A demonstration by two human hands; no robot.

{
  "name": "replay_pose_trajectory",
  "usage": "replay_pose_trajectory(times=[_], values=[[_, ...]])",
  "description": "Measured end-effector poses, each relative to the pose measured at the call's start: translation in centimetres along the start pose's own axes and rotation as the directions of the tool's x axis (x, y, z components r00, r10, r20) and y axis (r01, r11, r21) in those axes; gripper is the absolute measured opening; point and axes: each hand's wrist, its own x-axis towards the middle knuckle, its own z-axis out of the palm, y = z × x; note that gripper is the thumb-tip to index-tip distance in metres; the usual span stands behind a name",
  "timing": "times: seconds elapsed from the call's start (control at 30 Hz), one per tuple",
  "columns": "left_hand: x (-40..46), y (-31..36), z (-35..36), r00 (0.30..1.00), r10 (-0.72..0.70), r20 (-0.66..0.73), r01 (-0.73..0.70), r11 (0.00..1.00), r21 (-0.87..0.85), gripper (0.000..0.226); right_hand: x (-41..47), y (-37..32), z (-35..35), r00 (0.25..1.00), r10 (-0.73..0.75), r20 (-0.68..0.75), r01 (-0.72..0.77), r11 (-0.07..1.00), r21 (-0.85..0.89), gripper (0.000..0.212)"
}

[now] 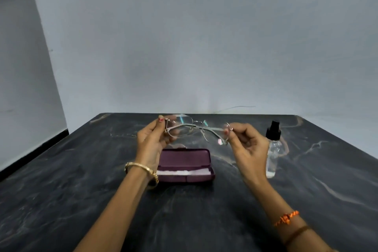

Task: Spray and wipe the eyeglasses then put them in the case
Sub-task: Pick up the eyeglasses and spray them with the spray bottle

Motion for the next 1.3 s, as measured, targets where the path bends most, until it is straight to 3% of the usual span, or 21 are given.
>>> replay_pose_trajectory(times=[0.17, 0.4, 0.57, 0.9, 1.0, 1.07, 1.17, 1.3], values=[[-0.4, 0.4, 0.3, 0.999, -0.007, 0.039, 0.01, 0.998, -0.067, 0.021, 0.2, 0.4, -0.7, 1.0, -0.018, 0.006, 0.018, 0.997, 0.07, 0.01], [-1.5, 0.9, 0.5, 0.995, 0.004, 0.102, 0.007, 0.994, -0.106, 0.016, 0.3, 0.2, -0.5, 0.999, 0.027, -0.034, -0.019, 0.974, 0.227, 0.012], [-1.8, 0.9, 0.7, 0.987, 0.034, 0.155, -0.02, 0.996, -0.087, 0.011, 0.4, 0.0, -0.6, 0.999, 0.019, -0.03, -0.013, 0.981, 0.192, 0.012], [-1.7, 1.5, 0.9, 0.964, 0.247, 0.102, -0.248, 0.969, -0.003, 0.013, 0.8, -0.8, -0.8, 0.996, -0.088, -0.023, 0.089, 0.994, 0.065, 0.014], [-1.7, 1.5, 0.6, 0.943, 0.3, 0.142, -0.308, 0.95, 0.039, 0.02, 1.0, -0.9, -1.1, 0.992, -0.107, -0.068, 0.108, 0.994, -0.002, 0.016], [-1.8, 1.5, 0.5, 0.935, 0.306, 0.179, -0.325, 0.941, 0.09, 0.021, 1.0, -1.0, -1.4, 0.98, -0.17, -0.102, 0.155, 0.978, -0.137, 0.018], [-1.8, 1.4, 0.6, 0.935, 0.29, 0.204, -0.315, 0.943, 0.103, 0.025, 0.9, -0.7, -1.7, 0.947, -0.307, -0.093, 0.249, 0.887, -0.388, 0.016], [-1.9, 1.2, 0.6, 0.935, 0.264, 0.235, -0.299, 0.946, 0.124, 0.03, 0.9, -0.5, -2.0, 0.922, -0.384, -0.044, 0.293, 0.769, -0.568, 0.013]])
